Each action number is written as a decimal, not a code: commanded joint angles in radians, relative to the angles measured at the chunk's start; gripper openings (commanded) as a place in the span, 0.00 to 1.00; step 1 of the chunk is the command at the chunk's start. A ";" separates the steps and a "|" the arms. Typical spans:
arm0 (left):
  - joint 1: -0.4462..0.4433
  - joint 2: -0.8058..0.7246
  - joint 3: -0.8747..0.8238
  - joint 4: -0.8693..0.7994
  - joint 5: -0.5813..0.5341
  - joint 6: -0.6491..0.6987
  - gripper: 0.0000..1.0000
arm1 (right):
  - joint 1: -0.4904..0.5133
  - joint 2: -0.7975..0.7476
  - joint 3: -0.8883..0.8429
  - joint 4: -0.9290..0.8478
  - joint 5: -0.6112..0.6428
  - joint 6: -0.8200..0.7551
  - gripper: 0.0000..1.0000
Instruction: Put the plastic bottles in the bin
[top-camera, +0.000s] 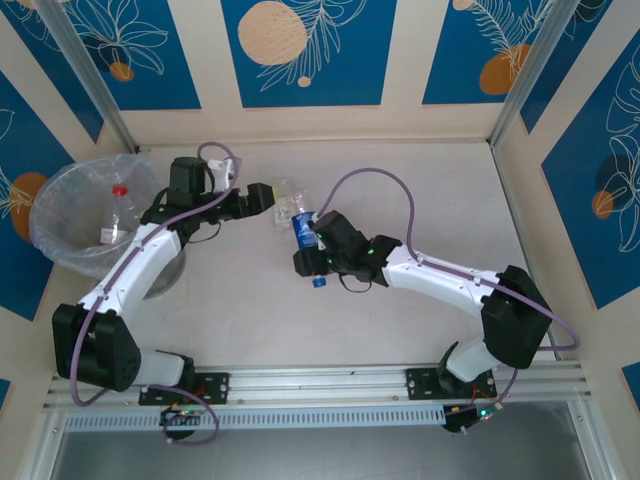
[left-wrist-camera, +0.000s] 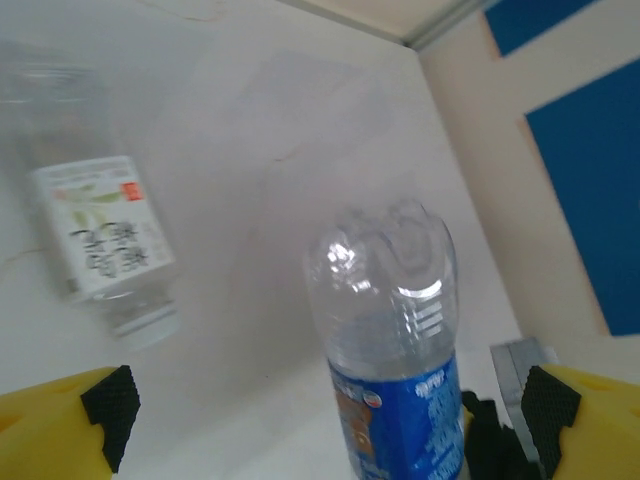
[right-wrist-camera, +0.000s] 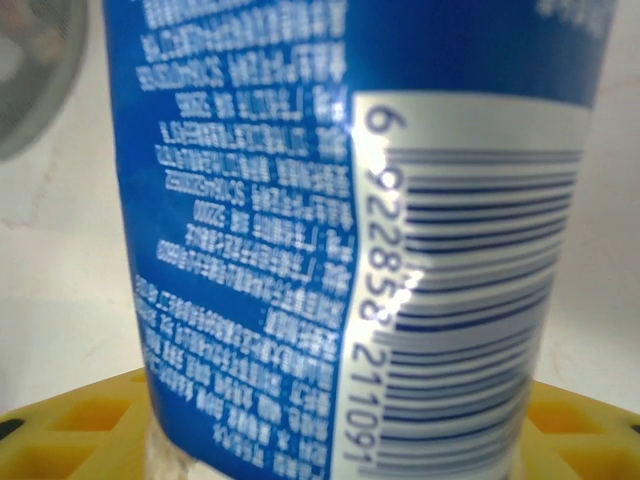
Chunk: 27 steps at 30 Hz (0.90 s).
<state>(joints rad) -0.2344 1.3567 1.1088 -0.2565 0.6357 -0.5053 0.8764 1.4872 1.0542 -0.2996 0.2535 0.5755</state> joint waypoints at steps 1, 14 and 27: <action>-0.014 -0.002 -0.059 0.254 0.196 -0.125 0.99 | -0.022 -0.043 -0.019 0.123 -0.073 0.014 0.60; -0.056 0.073 -0.086 0.492 0.341 -0.221 0.99 | -0.039 -0.074 -0.077 0.351 -0.206 0.057 0.60; -0.096 0.146 -0.027 0.602 0.400 -0.273 0.98 | -0.039 -0.041 -0.039 0.395 -0.310 0.008 0.60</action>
<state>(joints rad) -0.3161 1.5013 1.0416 0.2726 0.9955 -0.7731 0.8391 1.4437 0.9863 0.0620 -0.0116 0.6086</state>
